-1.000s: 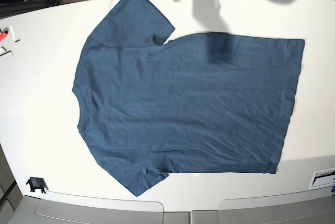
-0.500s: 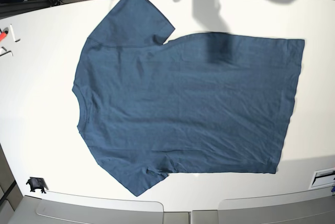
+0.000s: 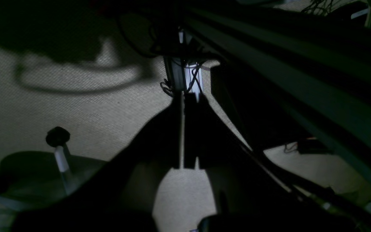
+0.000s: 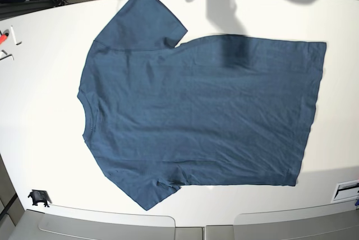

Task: Fold the T-shirt properly

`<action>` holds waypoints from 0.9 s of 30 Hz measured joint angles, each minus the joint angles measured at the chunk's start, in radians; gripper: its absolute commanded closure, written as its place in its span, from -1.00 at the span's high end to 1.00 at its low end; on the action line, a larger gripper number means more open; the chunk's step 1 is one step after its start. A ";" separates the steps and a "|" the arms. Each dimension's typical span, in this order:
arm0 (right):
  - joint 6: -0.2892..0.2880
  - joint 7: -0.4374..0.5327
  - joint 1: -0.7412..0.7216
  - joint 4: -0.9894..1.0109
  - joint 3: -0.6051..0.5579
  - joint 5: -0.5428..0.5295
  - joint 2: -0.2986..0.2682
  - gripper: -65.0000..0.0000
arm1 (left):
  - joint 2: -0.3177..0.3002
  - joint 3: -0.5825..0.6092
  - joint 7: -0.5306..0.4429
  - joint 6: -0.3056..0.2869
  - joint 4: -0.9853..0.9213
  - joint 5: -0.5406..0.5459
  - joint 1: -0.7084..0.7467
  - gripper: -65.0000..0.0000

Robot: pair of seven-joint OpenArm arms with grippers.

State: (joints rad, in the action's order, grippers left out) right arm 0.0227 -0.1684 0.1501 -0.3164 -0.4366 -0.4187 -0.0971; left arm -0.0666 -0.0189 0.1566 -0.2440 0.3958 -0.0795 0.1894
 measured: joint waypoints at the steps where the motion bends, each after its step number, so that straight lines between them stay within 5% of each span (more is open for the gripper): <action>1: 0.000 0.005 0.009 0.000 0.000 0.000 0.000 -0.95 | 0.000 0.000 0.000 0.000 0.000 0.000 0.006 -1.00; 13: 0.000 0.049 0.076 -0.005 0.000 0.000 -0.006 -0.95 | -0.026 0.000 -0.002 0.000 0.171 0.000 0.169 -1.00; 27: 0.003 0.054 0.304 -0.406 0.000 0.000 -0.166 -0.95 | -0.133 0.000 -0.001 -0.002 0.536 0.142 0.474 -1.00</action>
State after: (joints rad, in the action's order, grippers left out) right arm 0.0261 -0.1143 0.4538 -0.7219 -0.4366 -0.4187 -0.2634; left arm -0.1993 -0.0189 0.1555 -0.2459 0.9321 0.0624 0.6632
